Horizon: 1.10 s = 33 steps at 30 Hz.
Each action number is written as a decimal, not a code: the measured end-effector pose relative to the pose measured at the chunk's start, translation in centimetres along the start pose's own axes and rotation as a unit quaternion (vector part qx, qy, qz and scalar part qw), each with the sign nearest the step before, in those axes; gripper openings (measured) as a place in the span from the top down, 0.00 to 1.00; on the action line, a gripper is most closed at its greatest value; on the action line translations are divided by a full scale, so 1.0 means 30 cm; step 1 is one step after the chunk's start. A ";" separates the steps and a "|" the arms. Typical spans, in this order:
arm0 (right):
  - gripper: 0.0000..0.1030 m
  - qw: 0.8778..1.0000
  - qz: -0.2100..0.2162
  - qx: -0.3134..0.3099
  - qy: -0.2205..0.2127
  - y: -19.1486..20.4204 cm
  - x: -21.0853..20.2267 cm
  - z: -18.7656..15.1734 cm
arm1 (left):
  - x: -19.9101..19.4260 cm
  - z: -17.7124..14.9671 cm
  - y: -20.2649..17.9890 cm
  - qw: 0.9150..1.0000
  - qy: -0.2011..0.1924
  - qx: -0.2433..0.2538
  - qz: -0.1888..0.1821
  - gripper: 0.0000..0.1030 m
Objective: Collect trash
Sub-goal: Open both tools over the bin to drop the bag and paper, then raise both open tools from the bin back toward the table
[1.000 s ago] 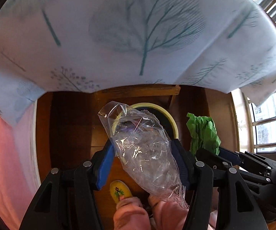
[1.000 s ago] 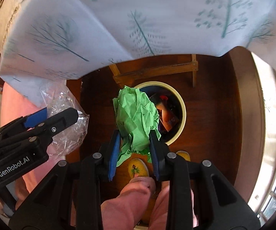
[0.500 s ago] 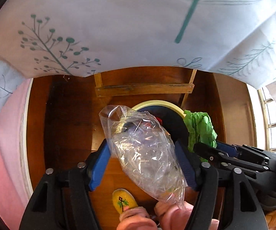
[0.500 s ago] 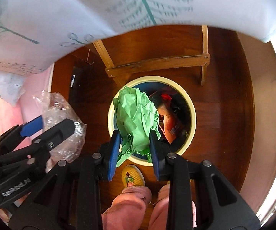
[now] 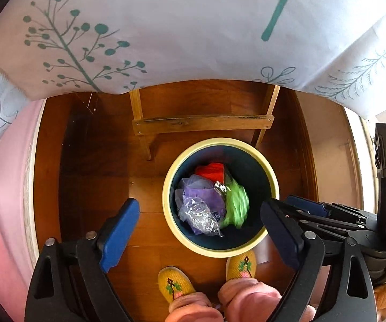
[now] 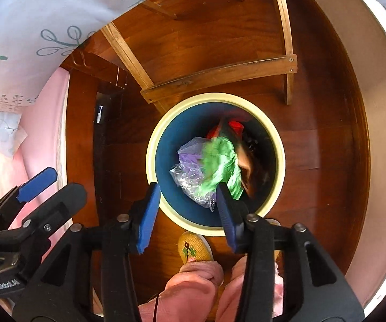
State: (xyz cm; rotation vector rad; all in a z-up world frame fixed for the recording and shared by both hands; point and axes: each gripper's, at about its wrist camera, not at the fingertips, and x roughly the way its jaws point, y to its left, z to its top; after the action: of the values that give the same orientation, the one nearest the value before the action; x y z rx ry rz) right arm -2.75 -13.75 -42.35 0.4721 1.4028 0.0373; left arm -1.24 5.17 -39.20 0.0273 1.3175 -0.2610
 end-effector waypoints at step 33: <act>0.61 0.993 -0.033 -0.020 -0.112 0.268 -0.574 -0.004 | -0.614 0.145 -0.028 0.998 -0.063 -0.006 0.001 0.07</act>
State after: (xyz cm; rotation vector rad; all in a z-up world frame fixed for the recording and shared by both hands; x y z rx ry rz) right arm -4.00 -11.60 -23.50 0.3841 1.1935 -0.0409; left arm -1.42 6.84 -20.33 0.0027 1.1928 -0.2499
